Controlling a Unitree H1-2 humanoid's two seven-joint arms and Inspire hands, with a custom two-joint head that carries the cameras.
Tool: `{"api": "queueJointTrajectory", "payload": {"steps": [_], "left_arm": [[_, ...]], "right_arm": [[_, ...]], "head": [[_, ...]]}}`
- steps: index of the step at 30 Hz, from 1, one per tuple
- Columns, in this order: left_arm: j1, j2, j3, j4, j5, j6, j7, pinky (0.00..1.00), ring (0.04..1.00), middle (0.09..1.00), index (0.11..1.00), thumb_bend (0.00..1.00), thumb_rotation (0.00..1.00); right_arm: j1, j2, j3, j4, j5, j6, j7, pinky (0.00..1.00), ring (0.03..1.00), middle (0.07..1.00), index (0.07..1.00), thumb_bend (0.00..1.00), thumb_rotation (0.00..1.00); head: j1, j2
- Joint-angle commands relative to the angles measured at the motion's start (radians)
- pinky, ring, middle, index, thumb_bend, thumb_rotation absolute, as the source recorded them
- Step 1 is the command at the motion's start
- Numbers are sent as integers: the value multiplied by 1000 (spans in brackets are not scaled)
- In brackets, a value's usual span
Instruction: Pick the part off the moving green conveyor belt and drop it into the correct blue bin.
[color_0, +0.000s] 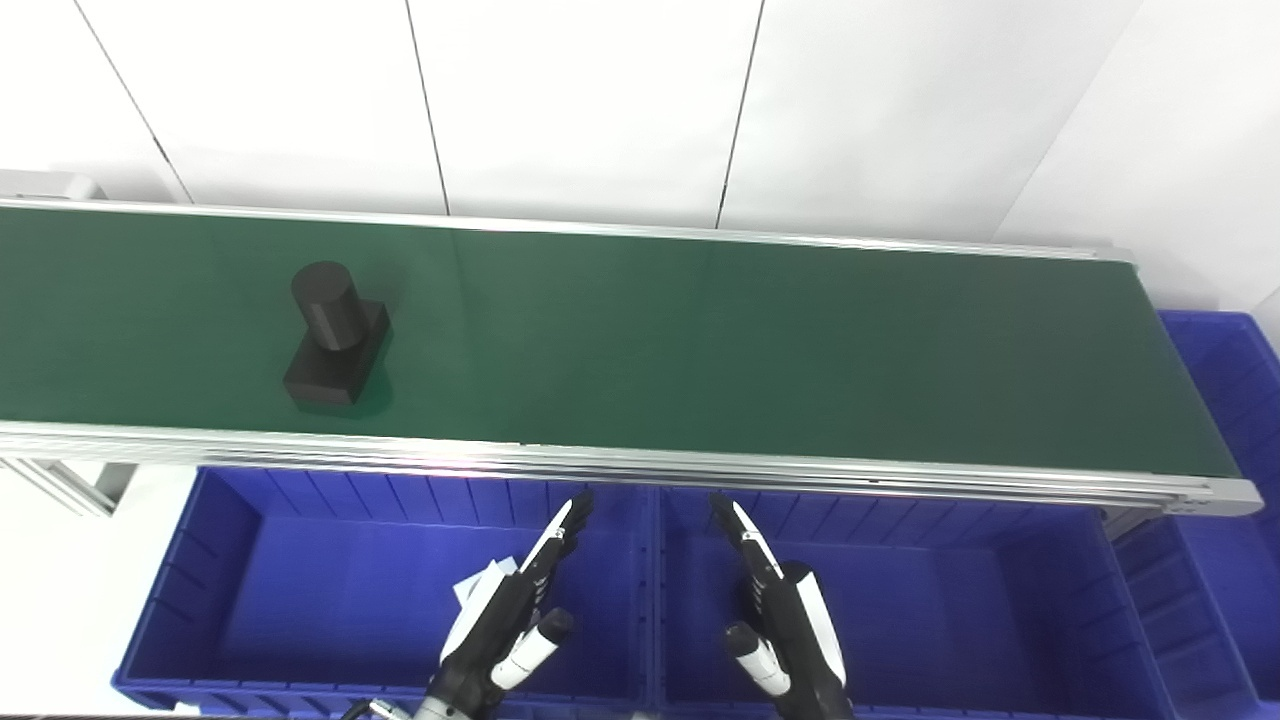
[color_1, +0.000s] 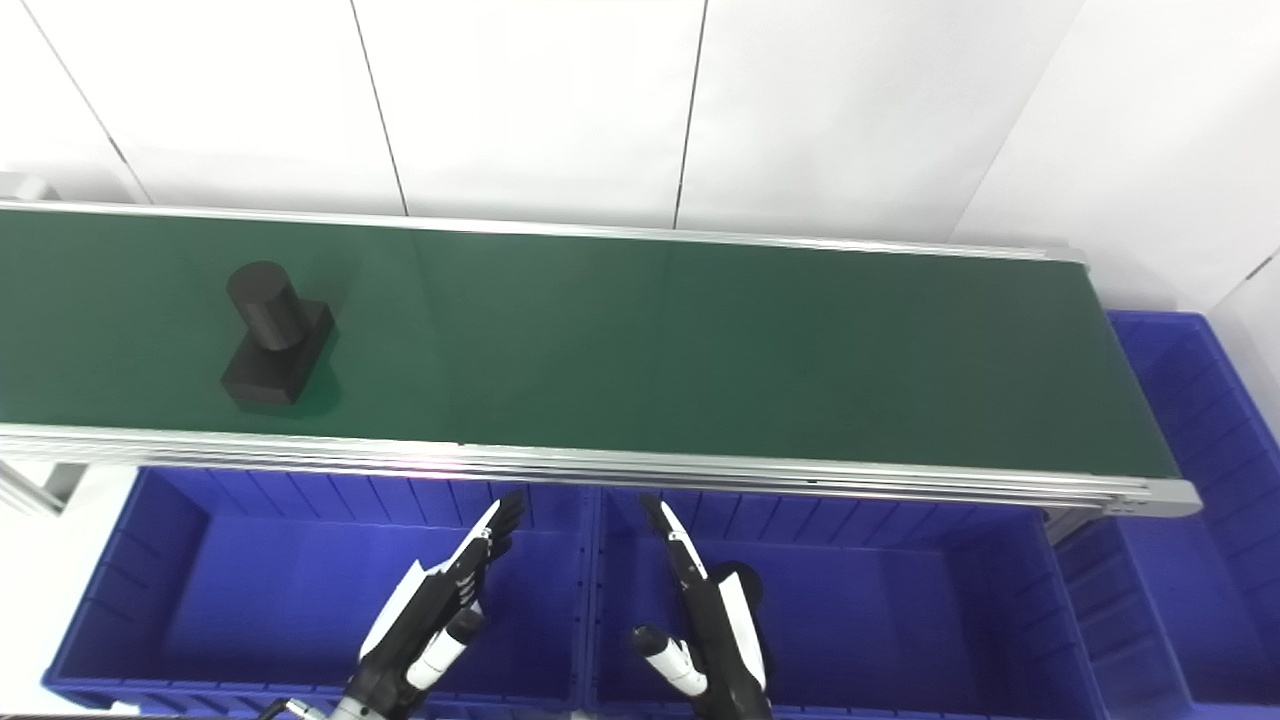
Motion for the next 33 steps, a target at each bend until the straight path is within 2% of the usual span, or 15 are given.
{"api": "queueJointTrajectory", "payload": {"steps": [1, 15, 17, 18, 19, 20, 21, 22, 23, 24, 27, 28, 30, 33], "left_arm": [[-7, 5, -2, -26, 0, -37, 5, 998, 1000, 1000, 991, 811, 1000], [-9, 8, -7, -16, 3, -37, 13, 993, 1000, 1000, 990, 823, 1000], [-12, 7, -9, -8, 4, -37, 13, 998, 1000, 1000, 992, 815, 1000], [-15, 7, -12, 0, 8, -37, 17, 1000, 1000, 1000, 993, 809, 1000], [-16, 7, -14, 6, 9, -37, 20, 1000, 1000, 1000, 993, 810, 1000], [-19, 4, -17, 18, 4, -37, 18, 1000, 1000, 1000, 993, 811, 1000], [-21, 2, -19, 29, 0, -37, 17, 1000, 1000, 1000, 993, 811, 1000], [-25, -1, -22, 44, -1, -37, 21, 999, 1000, 1000, 992, 809, 1000], [-28, -4, -25, 56, 0, -37, 26, 993, 1000, 1000, 988, 809, 1000], [-33, -8, -29, 68, 2, -37, 36, 983, 999, 997, 982, 810, 1000], [-42, -15, -39, 92, 9, -37, 63, 934, 970, 976, 949, 808, 1000], [-45, -19, -39, 100, 5, -37, 66, 932, 969, 975, 948, 809, 1000], [-50, -24, -41, 111, 2, -37, 73, 927, 967, 972, 939, 852, 1000], [-59, -23, -51, 121, 9, -37, 88, 914, 962, 969, 929, 856, 996]], "right_arm": [[-4, 8, -2, -22, -7, -45, -5, 970, 956, 957, 947, 912, 1000], [-3, 11, -3, -20, 0, -45, 1, 974, 959, 955, 944, 917, 995], [-6, 10, -2, -14, 1, -44, -1, 973, 957, 955, 945, 917, 996], [-8, 9, -1, -7, 3, -45, -2, 972, 955, 954, 946, 921, 995], [-9, 8, 0, -2, 5, -45, -4, 972, 954, 954, 945, 922, 995], [-12, 6, 1, 7, 8, -45, -7, 972, 953, 952, 944, 923, 994], [-14, 5, 3, 14, 9, -45, -10, 971, 951, 951, 944, 922, 996], [-17, 2, 5, 24, 11, -45, -14, 970, 953, 951, 946, 926, 998], [-20, -1, 7, 33, 9, -45, -18, 970, 957, 951, 948, 929, 1000], [-22, -3, 7, 44, 13, -45, -18, 973, 960, 954, 950, 929, 1000], [-28, -7, 7, 64, 21, -45, -18, 979, 959, 960, 953, 945, 1000], [-30, -8, 7, 70, 23, -45, -19, 980, 958, 960, 953, 946, 1000], [-36, -12, 11, 80, 20, -45, -26, 985, 959, 960, 956, 947, 1000], [-44, -15, 15, 93, 25, -45, -32, 983, 958, 960, 956, 939, 1000]], "head": [[0, 1], [4, -4], [15, -25], [37, -55], [37, -55], [66, -81], [71, -86], [100, -114], [104, -118], [125, -140], [136, -153], [144, -168], [146, -174], [149, -181]]}}
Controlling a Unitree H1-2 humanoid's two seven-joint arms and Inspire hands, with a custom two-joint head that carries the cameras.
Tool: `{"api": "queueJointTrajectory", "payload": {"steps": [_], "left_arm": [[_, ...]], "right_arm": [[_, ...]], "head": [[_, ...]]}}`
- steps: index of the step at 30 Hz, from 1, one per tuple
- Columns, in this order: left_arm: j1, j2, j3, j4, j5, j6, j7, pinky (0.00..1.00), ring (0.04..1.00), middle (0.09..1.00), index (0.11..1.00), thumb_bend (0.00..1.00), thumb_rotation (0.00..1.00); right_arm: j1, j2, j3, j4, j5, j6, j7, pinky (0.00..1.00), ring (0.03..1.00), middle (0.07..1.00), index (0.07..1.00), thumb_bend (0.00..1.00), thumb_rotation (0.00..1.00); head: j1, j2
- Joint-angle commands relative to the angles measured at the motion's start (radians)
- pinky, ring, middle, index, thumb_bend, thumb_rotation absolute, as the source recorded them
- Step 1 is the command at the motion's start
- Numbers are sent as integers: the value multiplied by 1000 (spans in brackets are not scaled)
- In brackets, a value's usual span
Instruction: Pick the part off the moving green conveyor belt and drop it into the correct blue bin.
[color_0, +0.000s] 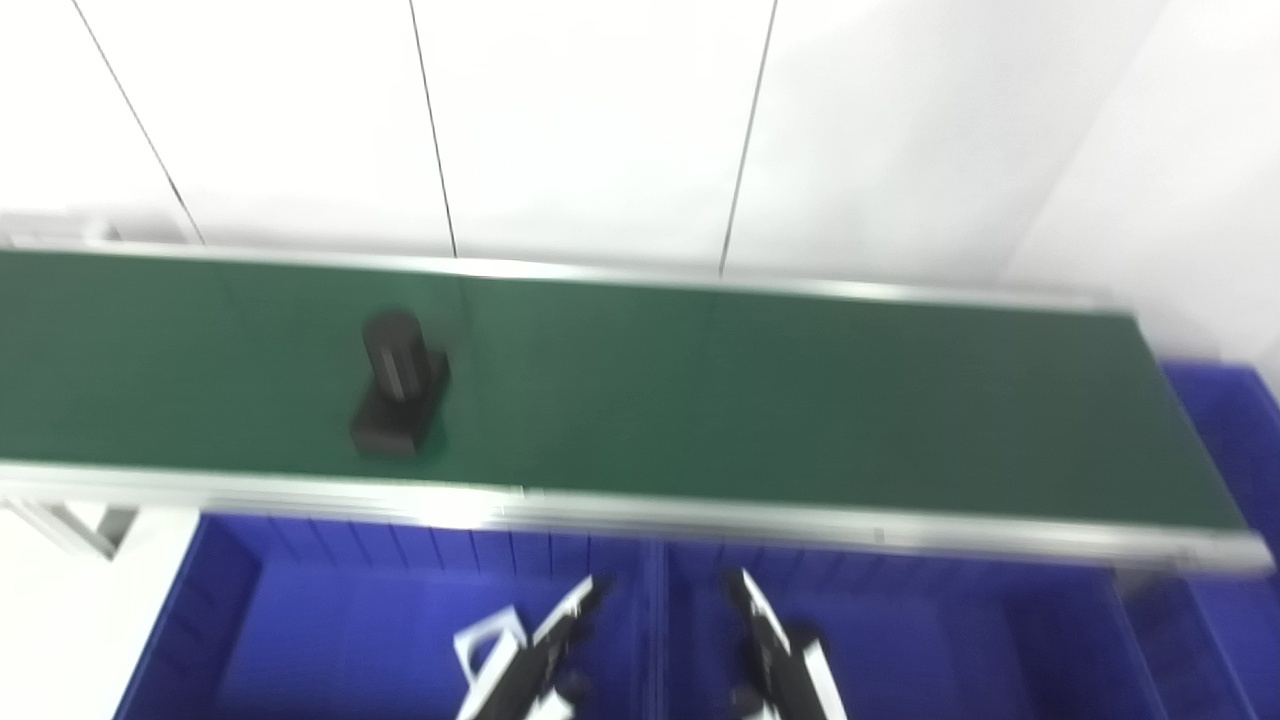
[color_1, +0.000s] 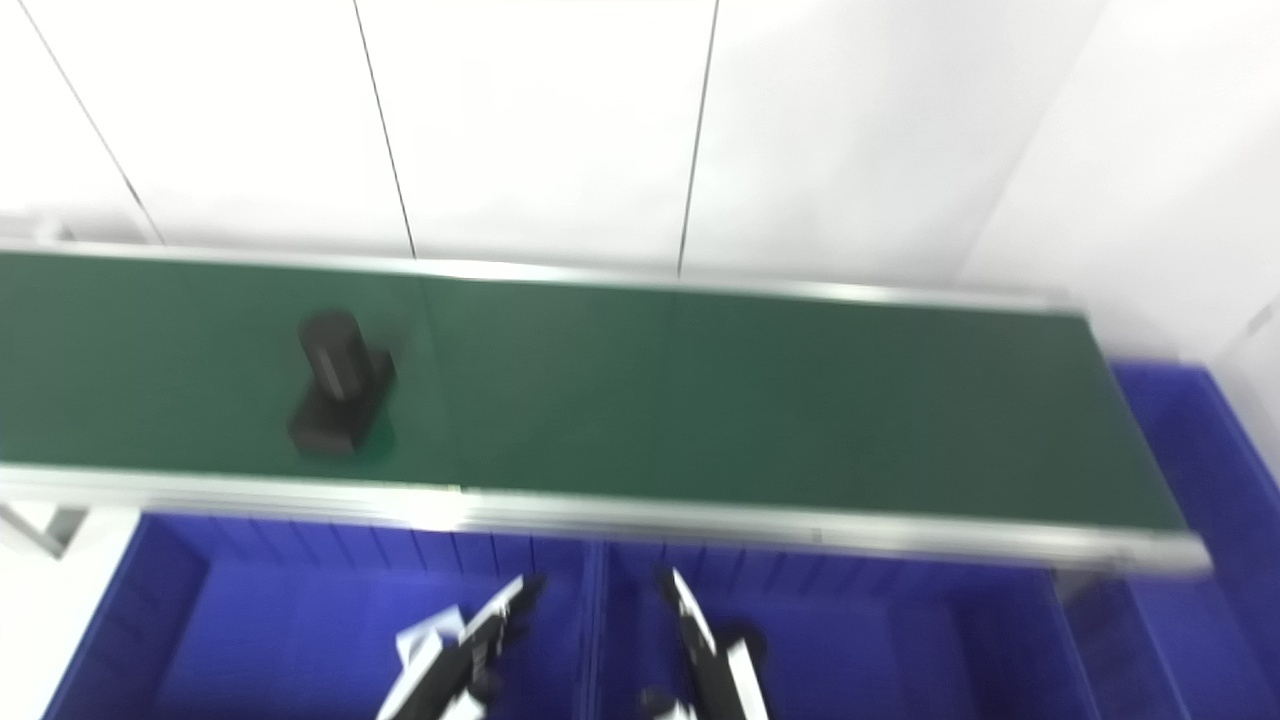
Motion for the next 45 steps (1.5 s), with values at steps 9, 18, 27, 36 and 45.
{"api": "queueJointTrajectory", "payload": {"steps": [9, 18, 27, 36, 45], "left_arm": [[-32, 2, -37, 3, 13, -35, 69, 897, 947, 953, 913, 889, 977], [-43, -1, -42, 13, -5, -35, 59, 898, 948, 952, 909, 910, 964], [-48, -1, -39, 24, -15, -35, 47, 898, 950, 955, 909, 901, 955], [-60, -7, -38, 43, -23, -35, 37, 905, 956, 964, 919, 899, 947], [-67, -15, -41, 50, -15, -35, 49, 907, 958, 963, 915, 900, 951]], "right_arm": [[-16, -6, 3, -9, 12, -43, -9, 988, 963, 961, 956, 963, 1000], [1, -28, 16, -99, 0, -43, -15, 964, 950, 950, 943, 984, 1000], [21, -53, 51, -350, -18, -43, -9, 930, 940, 932, 937, 1000, 1000], [-105, -35, -15, -445, 16, -42, 57, 925, 931, 936, 965, 1000, 877], [-274, -2, -131, -337, 81, -42, 129, 863, 894, 917, 961, 1000, 720]], "head": [[12, -7], [13, -7], [9, -7], [12, -12], [19, -21]]}}
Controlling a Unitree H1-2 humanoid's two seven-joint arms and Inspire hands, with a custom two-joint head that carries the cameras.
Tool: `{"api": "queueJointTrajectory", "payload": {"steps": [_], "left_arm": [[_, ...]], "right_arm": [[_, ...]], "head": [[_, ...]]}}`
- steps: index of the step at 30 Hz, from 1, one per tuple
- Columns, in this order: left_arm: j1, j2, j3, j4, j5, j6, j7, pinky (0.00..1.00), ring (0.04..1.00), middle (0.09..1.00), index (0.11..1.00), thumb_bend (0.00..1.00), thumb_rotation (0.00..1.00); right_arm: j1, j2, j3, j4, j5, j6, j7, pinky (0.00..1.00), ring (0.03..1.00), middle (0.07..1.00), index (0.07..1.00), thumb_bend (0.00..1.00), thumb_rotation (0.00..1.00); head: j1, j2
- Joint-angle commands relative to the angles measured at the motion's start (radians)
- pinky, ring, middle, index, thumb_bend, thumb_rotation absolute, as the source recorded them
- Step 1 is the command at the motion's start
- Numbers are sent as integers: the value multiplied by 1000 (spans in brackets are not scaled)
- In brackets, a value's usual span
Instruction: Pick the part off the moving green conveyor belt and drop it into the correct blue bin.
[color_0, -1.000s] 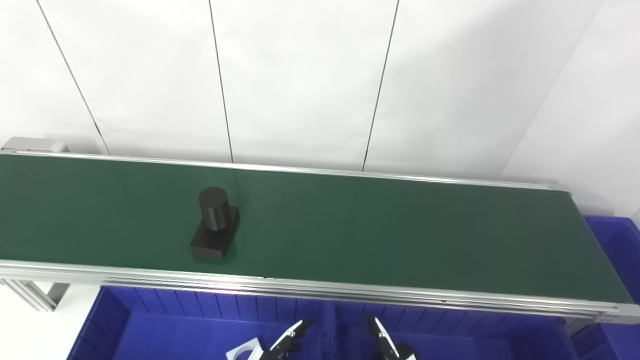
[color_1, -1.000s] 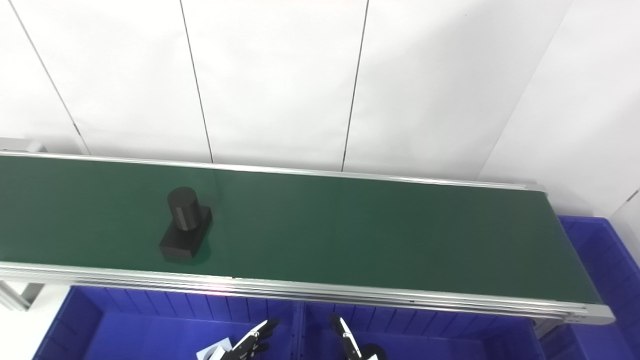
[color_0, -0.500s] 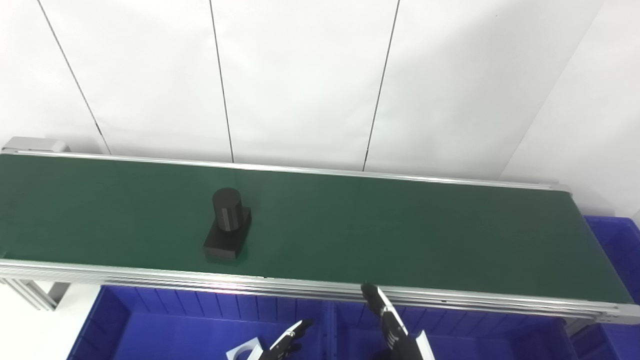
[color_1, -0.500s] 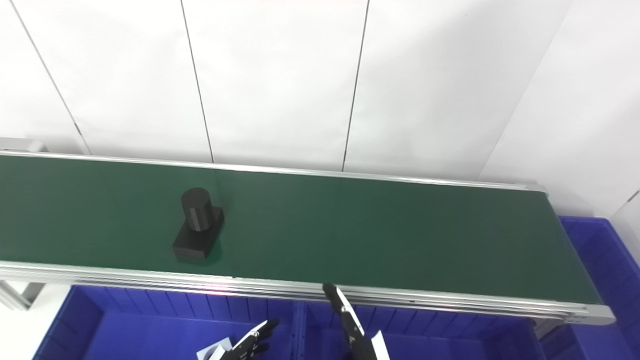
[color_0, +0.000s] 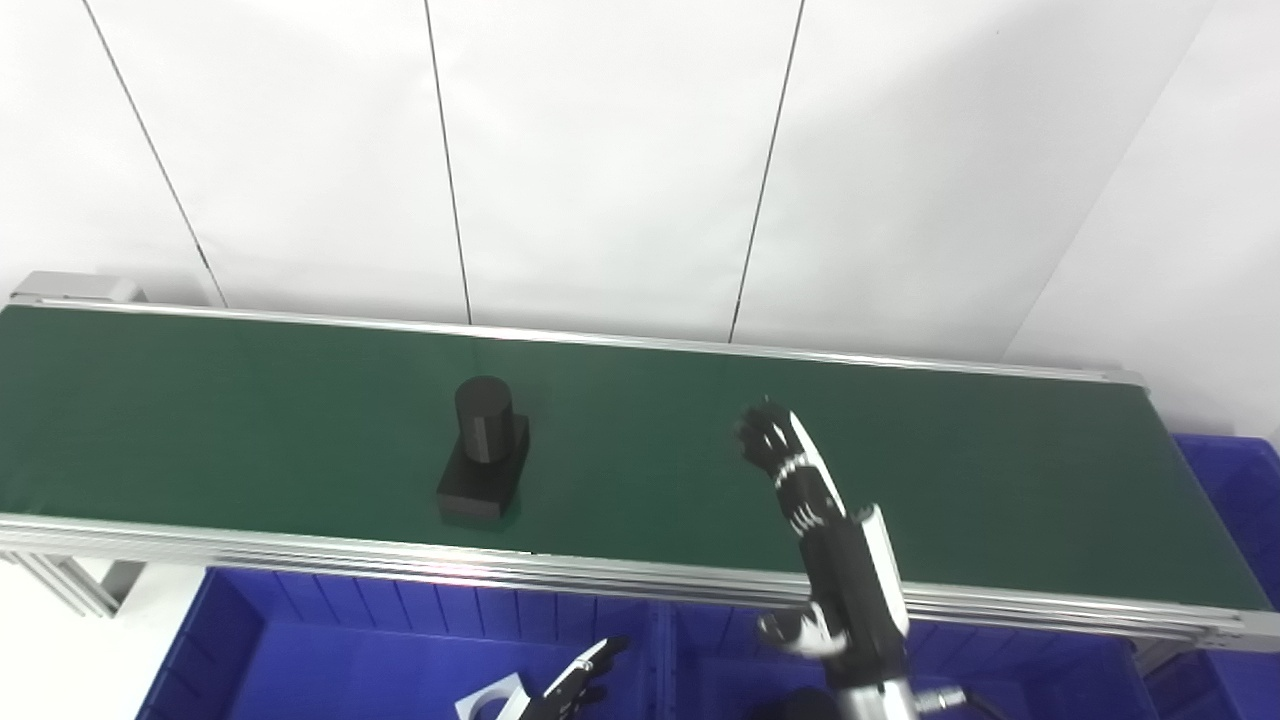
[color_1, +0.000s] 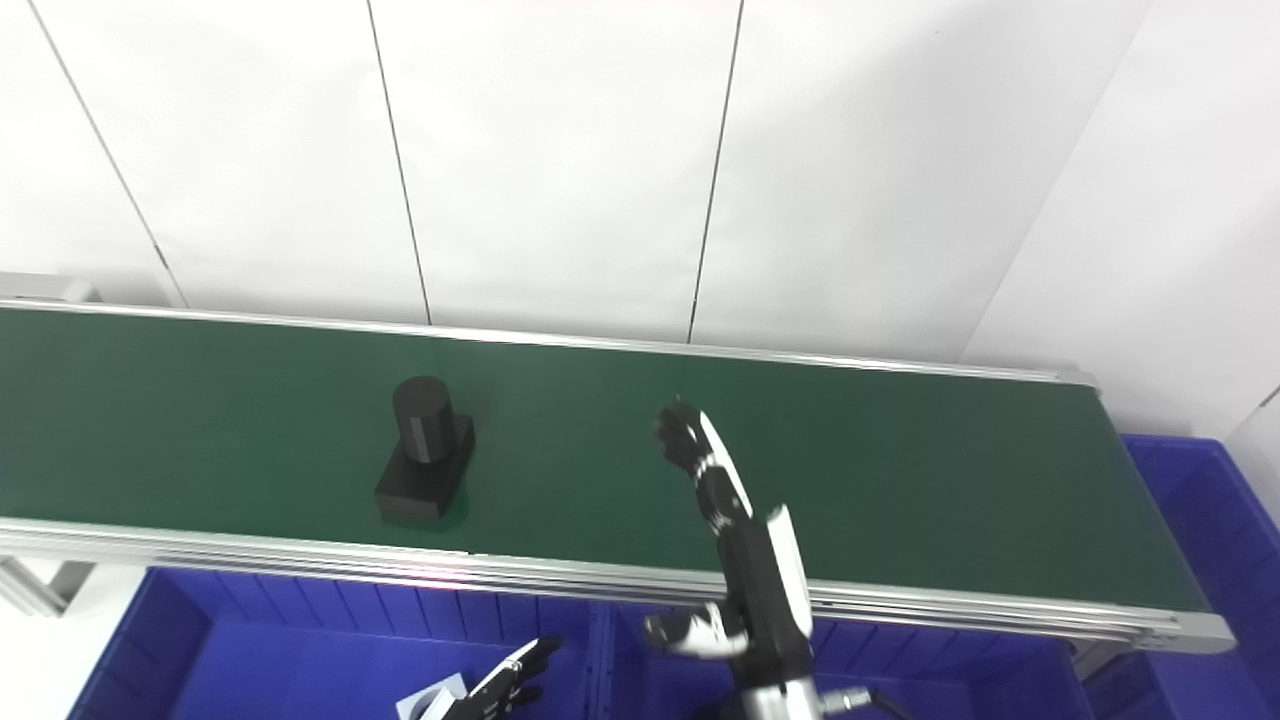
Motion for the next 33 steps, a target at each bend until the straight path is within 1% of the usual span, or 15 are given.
{"api": "queueJointTrajectory", "payload": {"steps": [1, 2, 6, 8, 13, 14, 16, 21, 25, 27, 33], "left_arm": [[-23, -14, 1, -7, 6, -35, 7, 911, 959, 963, 915, 905, 953], [-24, -15, 1, -5, 6, -35, 6, 913, 958, 962, 916, 905, 953], [-29, -16, -3, -2, 12, -35, 15, 909, 956, 960, 916, 905, 957], [-31, -17, -5, 0, 14, -35, 20, 905, 951, 955, 911, 900, 957], [-36, -22, -5, 6, 13, -35, 22, 910, 952, 956, 910, 904, 952], [-37, -23, -6, 5, 13, -35, 23, 909, 951, 955, 910, 905, 947], [-38, -25, -6, 5, 14, -35, 28, 900, 947, 952, 906, 906, 942], [-42, -27, -9, 18, 15, -35, 31, 909, 953, 958, 909, 907, 947], [-44, -30, -11, 15, 14, -35, 34, 911, 952, 956, 911, 910, 945], [-45, -31, -11, 15, 11, -35, 32, 917, 953, 957, 913, 906, 943], [-46, -27, -17, 12, 20, -35, 43, 906, 950, 956, 912, 894, 953]], "right_arm": [[-58, 15, -42, 15, 10, -34, 17, 844, 880, 908, 960, 1000, 676], [-81, 21, -59, 37, 12, -34, 22, 835, 869, 900, 958, 1000, 640], [-155, 38, -105, 106, 23, -35, 52, 819, 852, 890, 953, 1000, 589], [-189, 44, -122, 137, 33, -35, 70, 795, 830, 878, 949, 1000, 520], [-279, 63, -165, 237, 51, -35, 110, 776, 809, 863, 941, 1000, 418], [-294, 68, -173, 258, 53, -35, 117, 756, 800, 858, 934, 1000, 374], [-320, 75, -184, 298, 51, -35, 124, 732, 791, 854, 931, 1000, 336], [-380, 80, -200, 409, 26, -35, 121, 715, 789, 853, 929, 1000, 322], [-416, 75, -199, 490, 1, -35, 106, 709, 771, 827, 896, 1000, 309], [-425, 74, -198, 518, -9, -35, 97, 704, 766, 817, 862, 1000, 286], [-442, 70, -192, 576, -38, -35, 69, 690, 753, 801, 808, 1000, 266]], "head": [[1, 1], [2, -2], [0, -6], [1, -7], [11, -12], [11, -12], [12, -13], [9, -15], [10, -15], [12, -14], [11, -13]]}}
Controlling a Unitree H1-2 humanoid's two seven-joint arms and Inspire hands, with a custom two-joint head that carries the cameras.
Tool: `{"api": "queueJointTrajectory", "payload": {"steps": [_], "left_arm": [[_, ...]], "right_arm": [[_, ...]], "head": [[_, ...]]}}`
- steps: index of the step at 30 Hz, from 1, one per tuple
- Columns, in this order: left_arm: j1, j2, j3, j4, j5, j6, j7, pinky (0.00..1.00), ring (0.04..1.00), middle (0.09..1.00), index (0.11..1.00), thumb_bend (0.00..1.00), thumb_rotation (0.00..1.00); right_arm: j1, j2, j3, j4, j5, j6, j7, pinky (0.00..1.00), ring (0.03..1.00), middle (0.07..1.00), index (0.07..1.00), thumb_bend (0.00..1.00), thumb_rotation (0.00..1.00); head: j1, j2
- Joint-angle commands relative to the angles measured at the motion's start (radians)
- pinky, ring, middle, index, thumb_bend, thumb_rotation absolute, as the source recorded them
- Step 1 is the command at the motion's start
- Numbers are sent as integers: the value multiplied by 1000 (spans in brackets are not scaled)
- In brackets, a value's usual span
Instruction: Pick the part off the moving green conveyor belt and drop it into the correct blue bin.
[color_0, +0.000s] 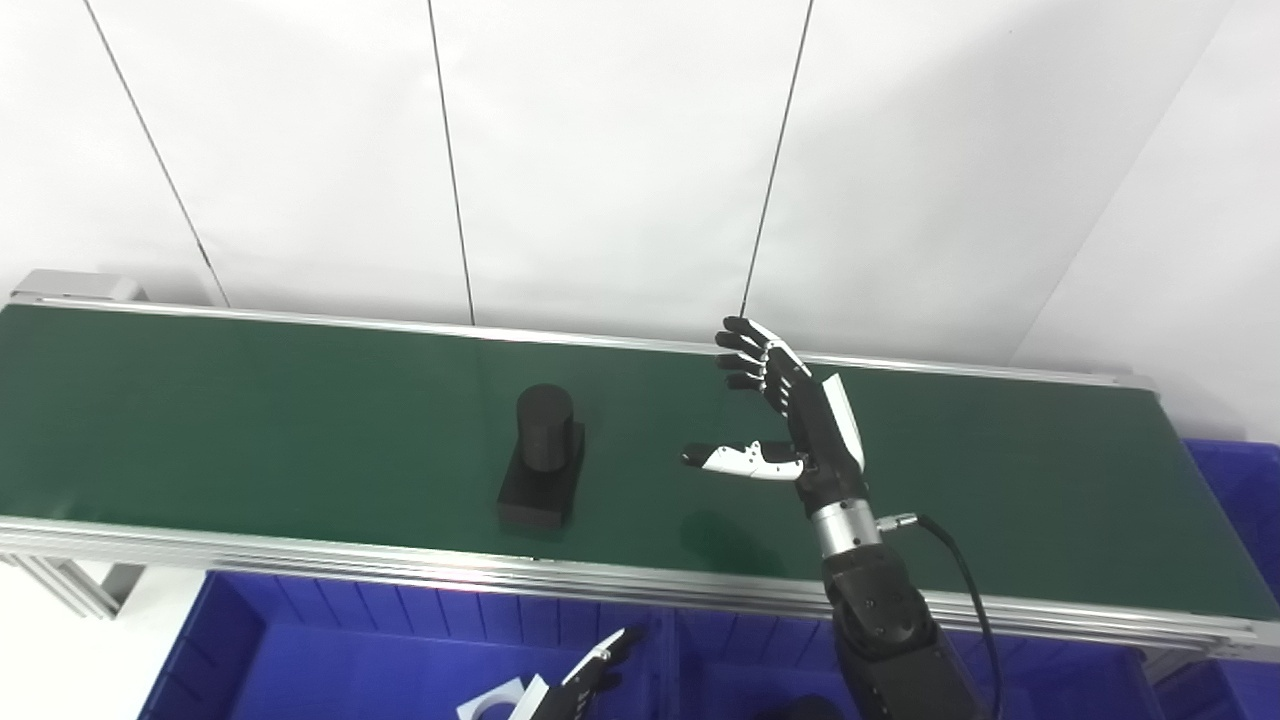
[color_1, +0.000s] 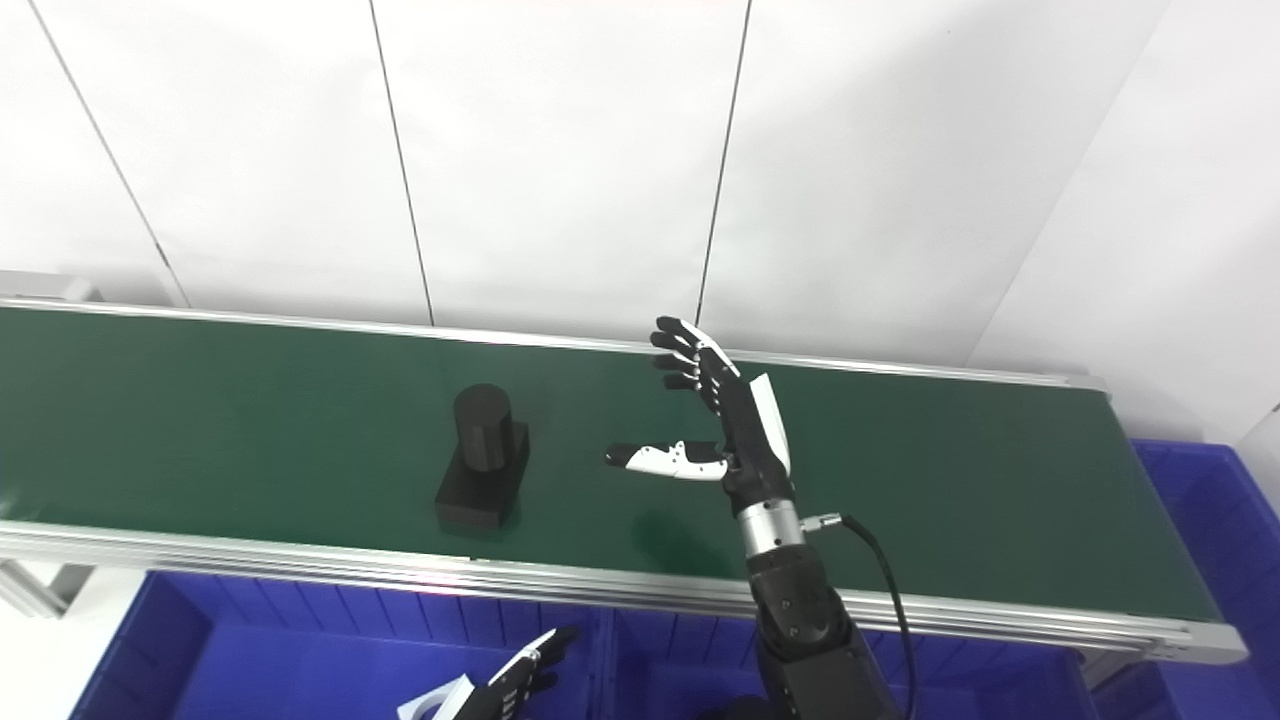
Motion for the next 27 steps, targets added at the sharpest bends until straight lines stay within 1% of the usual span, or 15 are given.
{"api": "queueJointTrajectory", "payload": {"steps": [1, 6, 11, 17, 21, 27], "left_arm": [[-17, -1, -4, -17, 14, -35, 20, 906, 950, 956, 912, 892, 949], [-12, -5, -1, -19, 3, -35, 6, 912, 956, 960, 913, 894, 941], [-13, -6, -9, -18, 12, -35, 18, 915, 954, 957, 912, 892, 946], [-13, -10, -10, -18, 11, -35, 19, 907, 954, 957, 910, 893, 938], [-11, -15, -6, -20, 3, -35, 11, 910, 955, 956, 907, 881, 928], [-12, -12, -12, -22, 9, -35, 18, 902, 953, 955, 910, 872, 928]], "right_arm": [[-41, -3, 0, -5, -9, -33, -20, 690, 753, 800, 798, 1000, 261], [-41, -8, 2, 34, -7, -33, -30, 717, 762, 811, 777, 992, 254], [-47, -16, 11, 75, -21, -33, -47, 725, 772, 822, 777, 985, 279], [-64, -21, 20, 123, -30, -33, -64, 713, 769, 821, 779, 995, 292], [-74, -24, 30, 145, -34, -33, -72, 709, 768, 824, 787, 991, 287], [-99, -23, 40, 184, -40, -33, -79, 709, 769, 825, 790, 991, 283]], "head": [[-1, 3], [-2, 2], [1, 5], [7, 5], [10, 4], [13, 2]]}}
